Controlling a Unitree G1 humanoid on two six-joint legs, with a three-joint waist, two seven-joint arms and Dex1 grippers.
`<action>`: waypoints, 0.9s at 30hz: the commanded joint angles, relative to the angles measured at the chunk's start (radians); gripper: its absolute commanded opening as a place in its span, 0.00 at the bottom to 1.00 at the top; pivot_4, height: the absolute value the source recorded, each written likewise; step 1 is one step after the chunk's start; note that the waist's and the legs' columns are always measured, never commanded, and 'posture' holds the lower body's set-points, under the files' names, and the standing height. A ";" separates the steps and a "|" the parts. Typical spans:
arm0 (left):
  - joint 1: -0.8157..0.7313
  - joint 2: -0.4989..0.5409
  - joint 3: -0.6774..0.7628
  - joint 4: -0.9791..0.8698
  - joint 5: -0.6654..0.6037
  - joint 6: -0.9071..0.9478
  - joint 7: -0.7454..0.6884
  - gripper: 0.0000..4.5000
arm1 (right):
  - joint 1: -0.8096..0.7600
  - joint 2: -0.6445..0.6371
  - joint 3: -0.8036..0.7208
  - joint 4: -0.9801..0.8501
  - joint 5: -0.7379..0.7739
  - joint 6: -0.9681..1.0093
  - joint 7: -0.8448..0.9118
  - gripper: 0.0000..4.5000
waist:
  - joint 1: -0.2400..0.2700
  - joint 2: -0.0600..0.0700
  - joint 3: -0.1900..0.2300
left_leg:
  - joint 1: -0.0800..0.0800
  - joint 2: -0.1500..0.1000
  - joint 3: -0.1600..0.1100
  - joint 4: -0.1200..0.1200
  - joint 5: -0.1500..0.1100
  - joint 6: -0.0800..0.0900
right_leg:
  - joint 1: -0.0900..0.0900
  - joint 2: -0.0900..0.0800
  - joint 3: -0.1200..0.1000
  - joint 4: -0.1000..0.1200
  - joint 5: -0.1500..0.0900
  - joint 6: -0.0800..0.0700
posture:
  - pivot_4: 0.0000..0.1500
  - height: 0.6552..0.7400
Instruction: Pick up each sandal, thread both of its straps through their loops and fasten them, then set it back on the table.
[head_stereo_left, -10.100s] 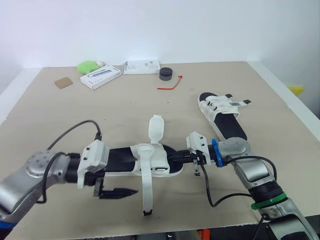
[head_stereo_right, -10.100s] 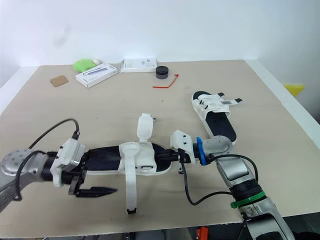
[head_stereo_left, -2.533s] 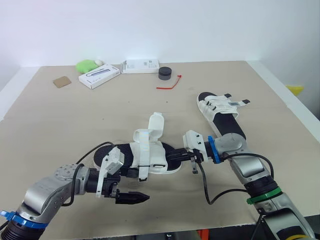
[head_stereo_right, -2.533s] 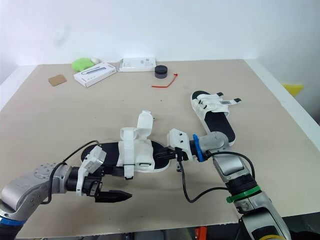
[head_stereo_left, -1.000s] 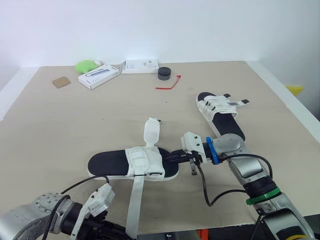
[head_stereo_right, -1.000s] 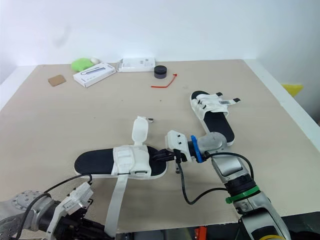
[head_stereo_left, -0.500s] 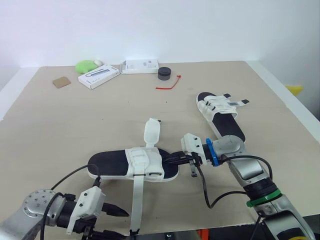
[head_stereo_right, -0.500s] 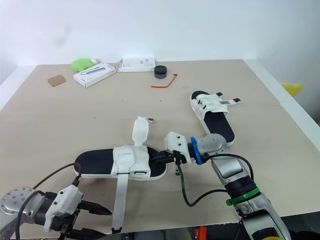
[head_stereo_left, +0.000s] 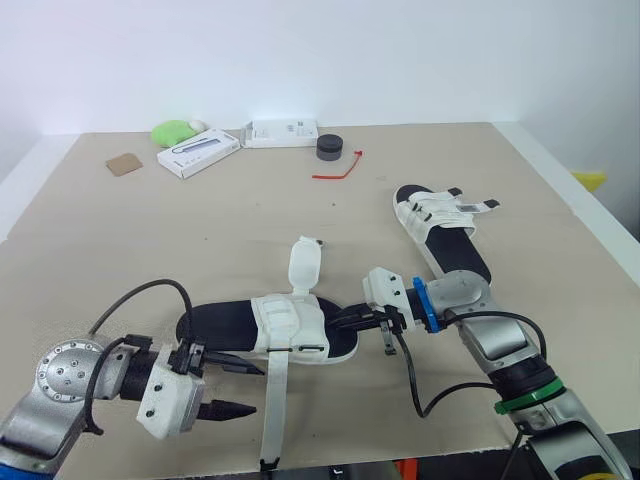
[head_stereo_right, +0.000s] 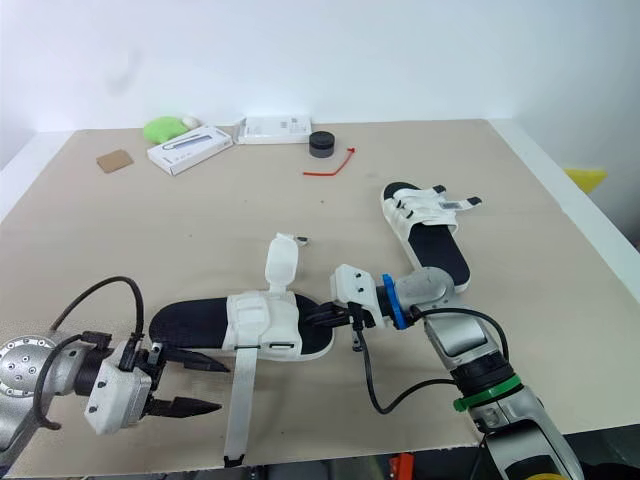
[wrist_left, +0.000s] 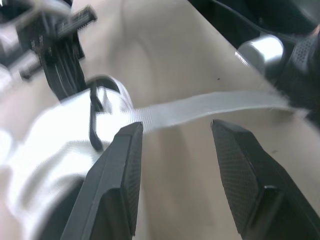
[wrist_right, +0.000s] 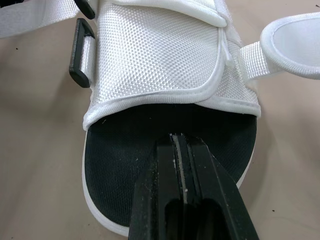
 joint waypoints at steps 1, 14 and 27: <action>-0.060 -0.018 -0.033 0.074 0.090 -0.298 0.020 0.49 | -0.003 -0.004 -0.003 -0.019 0.009 -0.004 0.006 0.00 | 0.000 0.000 0.000 | 0.000 0.000 0.000 0.000 0.000 0.000 | 0.000 0.000 0.000 0.000 0.000 0.000 | 1.00 1.00; -0.185 -0.016 -0.181 0.218 0.283 -0.614 0.229 0.49 | 0.000 -0.014 -0.011 -0.032 0.009 0.003 0.000 0.00 | -0.001 0.000 0.000 | 0.002 0.000 0.000 0.000 0.000 0.001 | 0.001 -0.001 0.003 0.000 0.002 0.002 | 1.00 1.00; -0.211 0.046 -0.272 0.180 0.327 -0.628 0.375 0.11 | -0.003 -0.018 -0.011 -0.029 0.009 0.006 0.002 0.00 | -0.001 0.000 0.000 | 0.003 0.000 0.000 0.000 0.000 0.001 | 0.002 -0.001 0.003 0.000 0.002 0.002 | 1.00 1.00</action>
